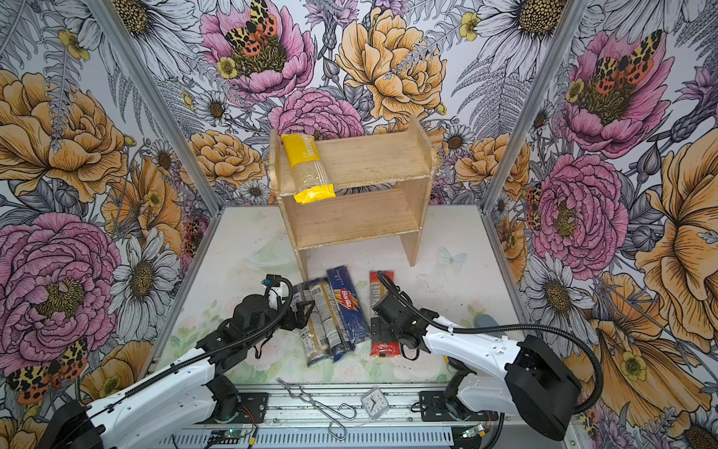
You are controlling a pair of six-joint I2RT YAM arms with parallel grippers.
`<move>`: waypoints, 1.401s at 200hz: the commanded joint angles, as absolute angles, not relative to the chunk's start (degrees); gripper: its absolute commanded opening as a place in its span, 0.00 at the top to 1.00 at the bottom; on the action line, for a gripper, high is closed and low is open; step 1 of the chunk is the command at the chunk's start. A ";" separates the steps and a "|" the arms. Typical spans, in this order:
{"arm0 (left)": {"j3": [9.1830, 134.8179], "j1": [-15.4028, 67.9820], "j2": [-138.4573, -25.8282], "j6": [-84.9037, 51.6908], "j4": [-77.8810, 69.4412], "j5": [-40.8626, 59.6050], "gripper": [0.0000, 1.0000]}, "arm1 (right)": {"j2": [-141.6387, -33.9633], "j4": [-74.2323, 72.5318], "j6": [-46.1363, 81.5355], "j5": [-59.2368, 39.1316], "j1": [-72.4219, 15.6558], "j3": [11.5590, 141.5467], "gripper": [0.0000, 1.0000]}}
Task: Place and organize the pasta boxes and bags onto the shelf
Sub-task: 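Lower the right gripper and close it on the red-topped spaghetti pack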
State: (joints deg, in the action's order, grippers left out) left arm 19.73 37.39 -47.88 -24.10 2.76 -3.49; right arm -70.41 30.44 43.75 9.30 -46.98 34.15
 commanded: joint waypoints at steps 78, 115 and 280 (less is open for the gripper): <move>20.35 37.86 -47.40 -24.17 1.93 -4.15 0.01 | -78.98 24.26 44.30 9.41 -48.52 35.39 0.01; 20.31 37.88 -47.12 -24.17 1.90 -4.13 0.01 | -79.82 24.26 44.46 10.84 -48.61 35.49 0.09; 20.55 37.84 -47.11 -24.20 2.28 -3.41 0.01 | -74.87 24.43 43.87 9.95 -48.62 33.90 0.85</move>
